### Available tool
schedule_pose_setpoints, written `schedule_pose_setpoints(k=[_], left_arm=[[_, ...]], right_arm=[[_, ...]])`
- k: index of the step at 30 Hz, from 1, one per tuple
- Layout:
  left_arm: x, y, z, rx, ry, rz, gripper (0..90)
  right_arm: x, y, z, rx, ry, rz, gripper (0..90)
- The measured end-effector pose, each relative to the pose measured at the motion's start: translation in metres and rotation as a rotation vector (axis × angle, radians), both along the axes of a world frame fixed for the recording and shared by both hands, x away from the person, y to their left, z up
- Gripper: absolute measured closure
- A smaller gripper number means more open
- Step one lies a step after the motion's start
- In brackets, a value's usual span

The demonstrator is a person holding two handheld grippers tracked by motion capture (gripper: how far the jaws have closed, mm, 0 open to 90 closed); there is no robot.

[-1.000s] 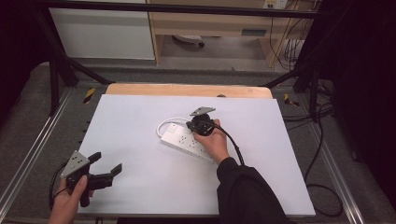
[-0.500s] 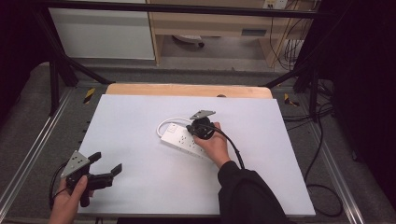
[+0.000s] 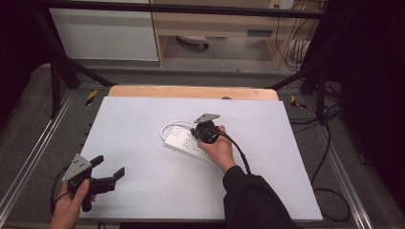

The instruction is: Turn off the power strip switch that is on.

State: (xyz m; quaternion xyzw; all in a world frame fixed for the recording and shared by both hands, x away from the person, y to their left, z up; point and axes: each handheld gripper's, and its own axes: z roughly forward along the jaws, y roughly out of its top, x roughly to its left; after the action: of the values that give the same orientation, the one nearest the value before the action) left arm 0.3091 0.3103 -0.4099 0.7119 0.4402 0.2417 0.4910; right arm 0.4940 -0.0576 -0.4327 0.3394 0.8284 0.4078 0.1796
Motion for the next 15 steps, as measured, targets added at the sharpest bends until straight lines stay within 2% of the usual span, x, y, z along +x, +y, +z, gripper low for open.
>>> schedule_pose_setpoints(k=[15], left_arm=[[0.0000,-0.0001,0.0000,0.002,-0.001,-0.001,5.2]], right_arm=[[-0.0023,-0.0023,-0.0020,0.003,-0.005,-0.006,90.0]])
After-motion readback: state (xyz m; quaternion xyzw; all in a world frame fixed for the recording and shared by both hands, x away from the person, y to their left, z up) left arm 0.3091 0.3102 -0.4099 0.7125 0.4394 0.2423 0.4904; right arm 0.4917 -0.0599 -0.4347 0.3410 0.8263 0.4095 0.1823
